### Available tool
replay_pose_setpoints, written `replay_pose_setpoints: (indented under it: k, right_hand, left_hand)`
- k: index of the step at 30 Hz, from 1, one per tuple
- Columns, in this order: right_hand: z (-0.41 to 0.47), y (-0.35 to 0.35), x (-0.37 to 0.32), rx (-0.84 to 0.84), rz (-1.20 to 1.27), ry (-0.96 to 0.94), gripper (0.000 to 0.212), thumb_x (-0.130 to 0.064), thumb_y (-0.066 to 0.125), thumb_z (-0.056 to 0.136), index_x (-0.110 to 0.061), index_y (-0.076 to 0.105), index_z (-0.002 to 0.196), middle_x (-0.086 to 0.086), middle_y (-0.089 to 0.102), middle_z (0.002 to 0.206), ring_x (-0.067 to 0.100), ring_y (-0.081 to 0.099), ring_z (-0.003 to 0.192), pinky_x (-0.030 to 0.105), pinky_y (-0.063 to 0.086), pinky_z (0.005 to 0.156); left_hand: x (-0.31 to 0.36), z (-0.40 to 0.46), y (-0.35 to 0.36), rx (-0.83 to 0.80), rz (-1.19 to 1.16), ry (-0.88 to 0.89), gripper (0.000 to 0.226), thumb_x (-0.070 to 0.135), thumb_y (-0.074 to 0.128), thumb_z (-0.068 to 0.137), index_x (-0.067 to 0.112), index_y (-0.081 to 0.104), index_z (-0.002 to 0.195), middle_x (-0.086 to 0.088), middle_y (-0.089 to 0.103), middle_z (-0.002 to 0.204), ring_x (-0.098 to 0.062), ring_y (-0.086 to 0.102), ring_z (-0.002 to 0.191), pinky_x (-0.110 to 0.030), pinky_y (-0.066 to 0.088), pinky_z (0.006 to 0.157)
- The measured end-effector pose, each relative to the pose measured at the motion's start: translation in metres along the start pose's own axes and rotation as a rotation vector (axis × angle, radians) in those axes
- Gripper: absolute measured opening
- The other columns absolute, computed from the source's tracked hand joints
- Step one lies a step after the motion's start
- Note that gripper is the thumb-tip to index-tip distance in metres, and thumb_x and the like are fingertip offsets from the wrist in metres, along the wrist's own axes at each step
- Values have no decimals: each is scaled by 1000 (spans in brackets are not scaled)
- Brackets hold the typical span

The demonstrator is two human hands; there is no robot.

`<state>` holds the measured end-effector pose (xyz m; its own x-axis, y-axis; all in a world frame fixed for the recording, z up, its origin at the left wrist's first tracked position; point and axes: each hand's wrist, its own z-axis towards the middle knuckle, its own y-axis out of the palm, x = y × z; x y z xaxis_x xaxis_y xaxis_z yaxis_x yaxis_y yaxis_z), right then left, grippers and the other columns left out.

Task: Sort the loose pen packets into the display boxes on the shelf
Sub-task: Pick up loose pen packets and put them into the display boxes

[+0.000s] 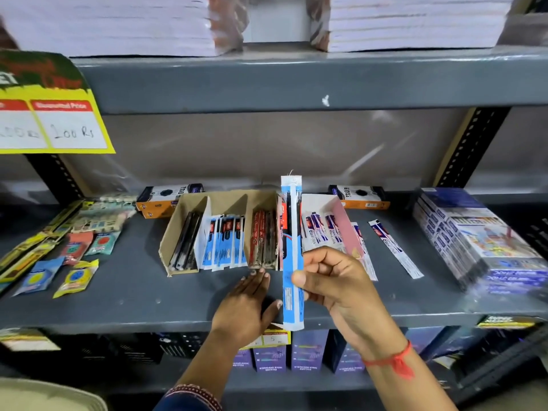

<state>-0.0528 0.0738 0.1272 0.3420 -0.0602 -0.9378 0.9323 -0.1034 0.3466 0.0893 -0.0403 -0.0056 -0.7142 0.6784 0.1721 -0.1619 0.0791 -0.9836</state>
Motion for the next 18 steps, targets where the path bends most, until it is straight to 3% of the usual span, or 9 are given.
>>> replay_pose_setpoints:
  k: [3,7,10,15,18]
  right_hand:
    - [7,-1,2,-8,13,114,16,0,72,61,-15,72,69,-2,73,57,4,62,46,15,50,45]
    - [29,0,6,48,-103,191,28,13,62,78,-14,67,82,-5,71,56,2,62,46,14,52,45]
    - [54,9,7,50,-215,188,30,13,61,79,-16,64,86,0,67,65,2,60,48,13,52,48]
    - [105,40,18,37,-382,148,31,17,55,81,-8,61,100,3,61,67,12,54,49,18,48,42]
    - [148,57,29,65,-585,116,35,14,56,81,-4,63,109,2,58,69,14,53,57,18,49,49]
  left_hand:
    - [-4,-2,2,43,-48,-52,118,71,-35,54,16,18,144,-3,25,152,-16,18,138,-28,21,111]
    - [-18,-11,2,64,-16,-122,101,72,-23,67,22,18,144,3,21,153,-13,17,138,-28,19,112]
    - [-48,-22,-1,55,2,-211,70,63,12,89,20,15,144,2,17,154,-14,13,139,-29,13,111]
    - [-87,-43,-8,101,27,-293,65,59,24,92,22,17,144,4,18,153,-11,10,139,-24,2,109]
    - [-88,-45,-7,159,-20,-262,63,56,31,92,21,23,143,3,25,151,-14,16,139,-23,2,108]
